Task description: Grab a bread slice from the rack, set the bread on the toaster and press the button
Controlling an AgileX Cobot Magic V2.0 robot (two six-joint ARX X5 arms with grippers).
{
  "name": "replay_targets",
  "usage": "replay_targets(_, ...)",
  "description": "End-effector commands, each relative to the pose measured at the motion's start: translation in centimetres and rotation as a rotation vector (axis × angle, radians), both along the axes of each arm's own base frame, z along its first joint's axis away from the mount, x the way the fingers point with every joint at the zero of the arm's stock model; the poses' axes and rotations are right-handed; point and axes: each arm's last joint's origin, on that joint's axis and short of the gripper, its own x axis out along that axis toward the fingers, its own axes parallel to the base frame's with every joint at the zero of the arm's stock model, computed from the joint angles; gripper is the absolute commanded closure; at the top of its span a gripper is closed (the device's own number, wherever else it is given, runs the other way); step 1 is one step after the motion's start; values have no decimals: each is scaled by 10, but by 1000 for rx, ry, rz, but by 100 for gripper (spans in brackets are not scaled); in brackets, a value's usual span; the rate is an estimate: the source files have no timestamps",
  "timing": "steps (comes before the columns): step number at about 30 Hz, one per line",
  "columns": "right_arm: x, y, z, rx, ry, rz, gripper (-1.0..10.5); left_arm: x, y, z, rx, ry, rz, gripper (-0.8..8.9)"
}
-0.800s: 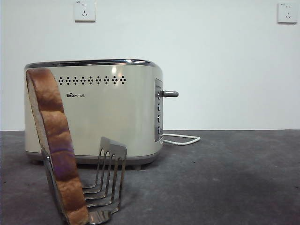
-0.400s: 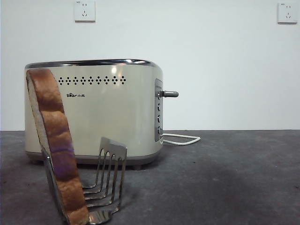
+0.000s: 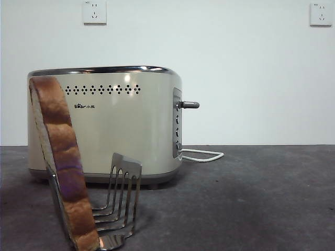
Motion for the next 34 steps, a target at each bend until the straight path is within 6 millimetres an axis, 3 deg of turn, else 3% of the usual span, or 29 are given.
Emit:
replay_targets(1, 0, 0, 2, -9, -5, 2, 954, 8, -10, 3, 7, 23, -33, 393)
replay_targets(11, -1, 0, -1, -18, 18, 4, 953, 35, -44, -1, 57, 97, -135, 364)
replay_targets(34, -2, 0, -4, -20, 54, 4, 949, 70, -76, -37, 151, 202, -139, 376)
